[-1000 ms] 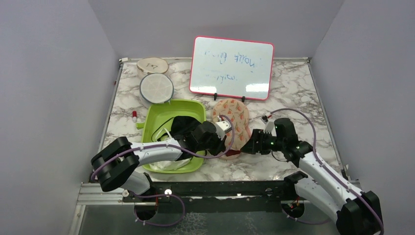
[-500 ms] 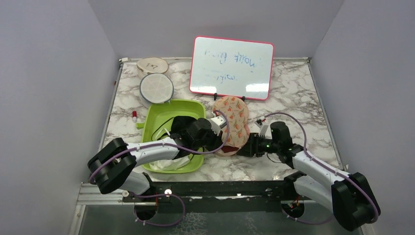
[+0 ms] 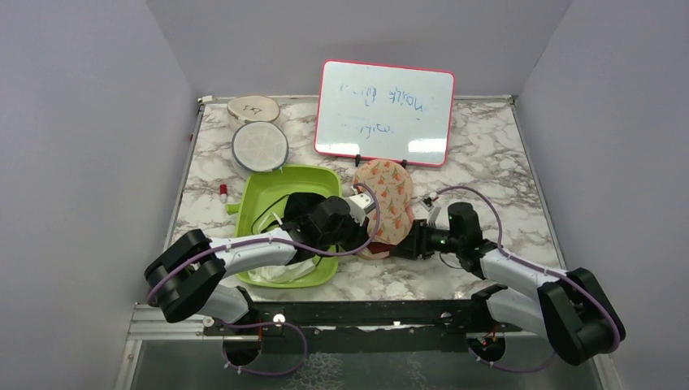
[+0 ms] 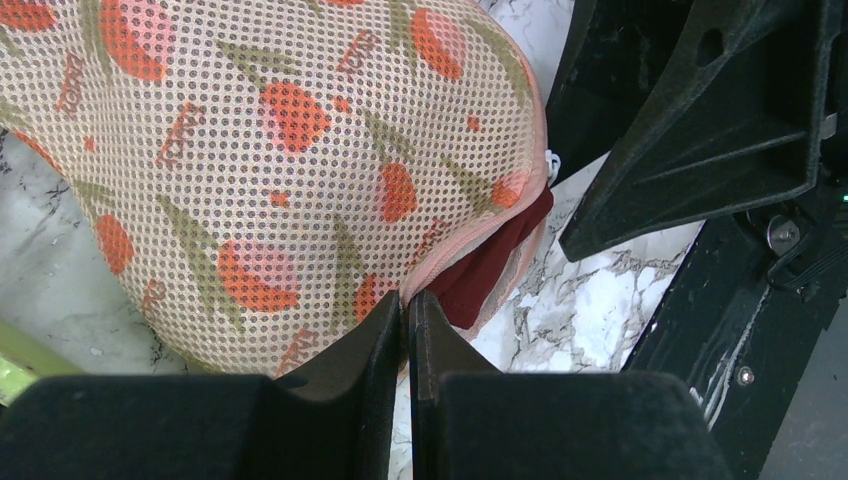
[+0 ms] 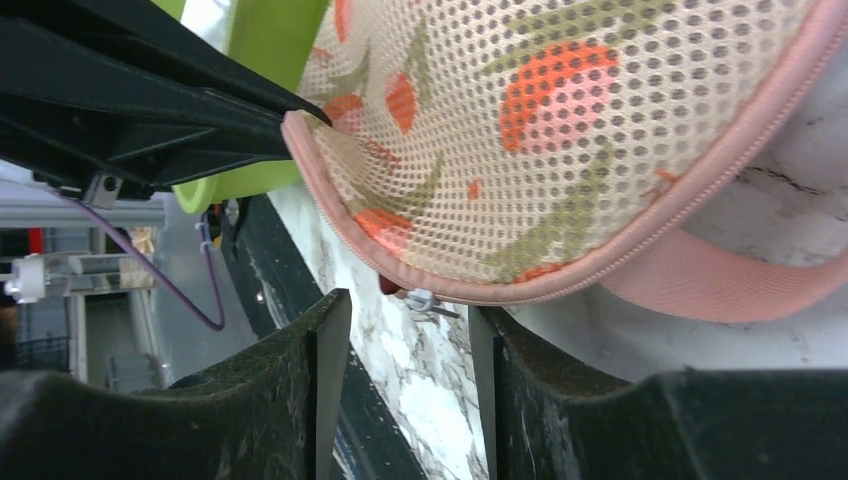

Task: Unzip the laundry bag and remove the bra
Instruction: Unzip the laundry bag at the center of the board.

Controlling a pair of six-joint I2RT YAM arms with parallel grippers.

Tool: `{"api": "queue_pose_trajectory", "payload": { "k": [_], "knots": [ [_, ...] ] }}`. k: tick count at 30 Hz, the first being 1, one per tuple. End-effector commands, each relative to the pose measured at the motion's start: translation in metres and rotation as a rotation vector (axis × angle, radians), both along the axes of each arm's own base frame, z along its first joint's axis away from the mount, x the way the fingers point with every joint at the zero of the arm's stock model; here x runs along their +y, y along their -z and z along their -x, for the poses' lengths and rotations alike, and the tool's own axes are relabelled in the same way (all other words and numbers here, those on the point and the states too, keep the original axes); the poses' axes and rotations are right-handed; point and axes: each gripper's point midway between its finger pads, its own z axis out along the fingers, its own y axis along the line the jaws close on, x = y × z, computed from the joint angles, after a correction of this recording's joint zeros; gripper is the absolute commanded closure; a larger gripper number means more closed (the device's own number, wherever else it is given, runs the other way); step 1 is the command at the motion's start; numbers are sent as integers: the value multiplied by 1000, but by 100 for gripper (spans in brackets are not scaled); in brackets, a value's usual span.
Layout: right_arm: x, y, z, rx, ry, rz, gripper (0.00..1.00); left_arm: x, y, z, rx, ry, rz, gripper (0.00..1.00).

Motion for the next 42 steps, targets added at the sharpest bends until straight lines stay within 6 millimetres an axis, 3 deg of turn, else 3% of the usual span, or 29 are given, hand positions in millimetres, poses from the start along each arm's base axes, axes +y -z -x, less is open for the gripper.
{"api": "queue_pose_trajectory", "payload": {
  "k": [1,8,13,17,19,26,30,37,42],
  "knots": [
    [10,-23,3,-11,-58,-80,53,-5,-13,3,-4,17,55,100],
    [3,-30,-1,8,-13,-4,51,-5,-11,3,-7,22,51,100],
    [2,-23,-4,26,-10,21,62,-6,-10,3,-5,27,49,100],
    [1,-21,-11,33,15,39,64,-5,-10,3,-6,27,48,100],
    [1,-19,-11,39,11,46,72,-5,-10,3,-7,26,48,100],
    [-5,-12,-6,104,20,106,71,-3,-10,1,-17,21,38,100],
    [-8,-12,-9,96,46,118,79,-3,-9,2,-15,24,36,100],
    [-6,-12,-9,105,34,111,78,-3,-8,2,-15,33,32,100],
    [-6,-15,-8,114,35,115,89,-2,-6,1,-18,28,25,100]
  ]
}}
